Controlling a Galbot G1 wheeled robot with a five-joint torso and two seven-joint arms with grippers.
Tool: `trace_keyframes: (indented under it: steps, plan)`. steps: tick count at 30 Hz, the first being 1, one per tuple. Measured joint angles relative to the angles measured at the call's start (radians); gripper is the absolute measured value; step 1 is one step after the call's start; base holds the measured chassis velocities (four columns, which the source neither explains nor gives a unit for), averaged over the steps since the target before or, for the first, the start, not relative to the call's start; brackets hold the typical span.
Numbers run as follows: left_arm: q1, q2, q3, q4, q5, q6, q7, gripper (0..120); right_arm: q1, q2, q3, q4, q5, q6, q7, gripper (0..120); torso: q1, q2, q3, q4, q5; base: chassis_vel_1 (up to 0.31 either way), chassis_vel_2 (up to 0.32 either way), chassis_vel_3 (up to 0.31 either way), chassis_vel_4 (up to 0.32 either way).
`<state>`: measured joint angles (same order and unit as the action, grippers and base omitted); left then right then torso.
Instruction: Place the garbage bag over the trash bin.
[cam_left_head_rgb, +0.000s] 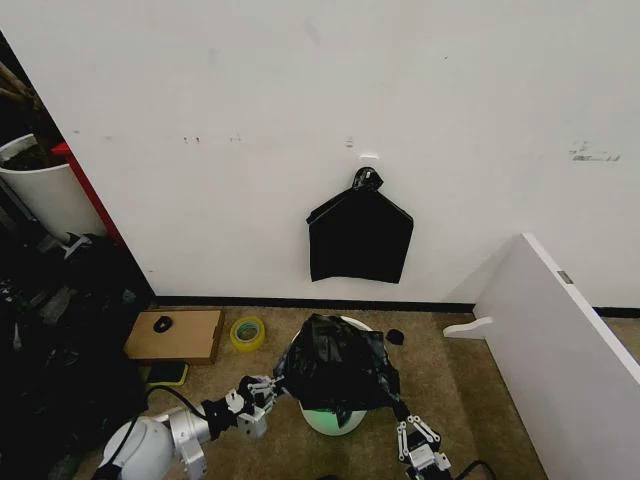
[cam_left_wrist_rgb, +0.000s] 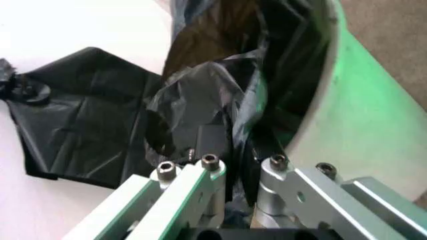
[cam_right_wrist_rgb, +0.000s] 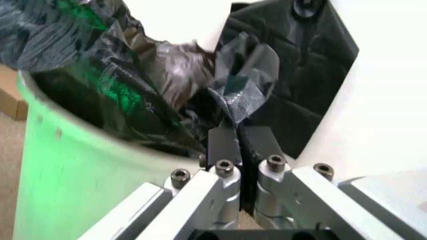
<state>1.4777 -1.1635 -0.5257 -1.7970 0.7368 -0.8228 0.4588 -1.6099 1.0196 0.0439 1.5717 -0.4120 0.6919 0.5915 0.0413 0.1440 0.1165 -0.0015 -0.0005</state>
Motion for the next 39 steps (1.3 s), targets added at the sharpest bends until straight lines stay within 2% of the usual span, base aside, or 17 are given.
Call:
trace_keyframes:
  steps: [11,17,27,36,39]
  plan:
    - [0.075,0.015,-0.008,-0.014,0.033,0.000,0.014,0,0.021,0.007,0.018,-0.107,0.004,0.050,-0.036,0,0.000,0.000,0.000,0.0002,0.0002,0.000,0.000,0.000,0.000]
    - [0.053,0.000,-0.006,0.046,0.084,0.000,-0.010,0,0.058,0.038,0.025,-0.162,-0.005,0.096,-0.090,0,0.000,0.000,0.000,0.0000,0.0001,0.000,0.000,0.000,0.000]
    - [0.008,-0.035,0.000,0.143,0.127,0.000,-0.077,0,0.115,0.079,0.034,-0.263,-0.010,0.081,-0.124,0,0.000,0.000,0.000,0.0000,-0.0003,0.000,0.000,0.000,0.000]
    - [0.001,-0.050,0.002,0.158,0.127,0.000,-0.082,0,0.141,0.102,0.038,-0.278,-0.006,0.080,-0.127,0,0.000,0.000,0.000,0.0000,0.0005,0.000,0.000,0.000,0.000]
    - [0.002,-0.053,0.000,0.162,0.127,0.000,-0.080,0,0.128,0.087,0.043,-0.253,0.042,0.079,-0.188,4,0.000,0.000,0.000,0.0001,0.0006,0.000,0.000,0.000,0.000]
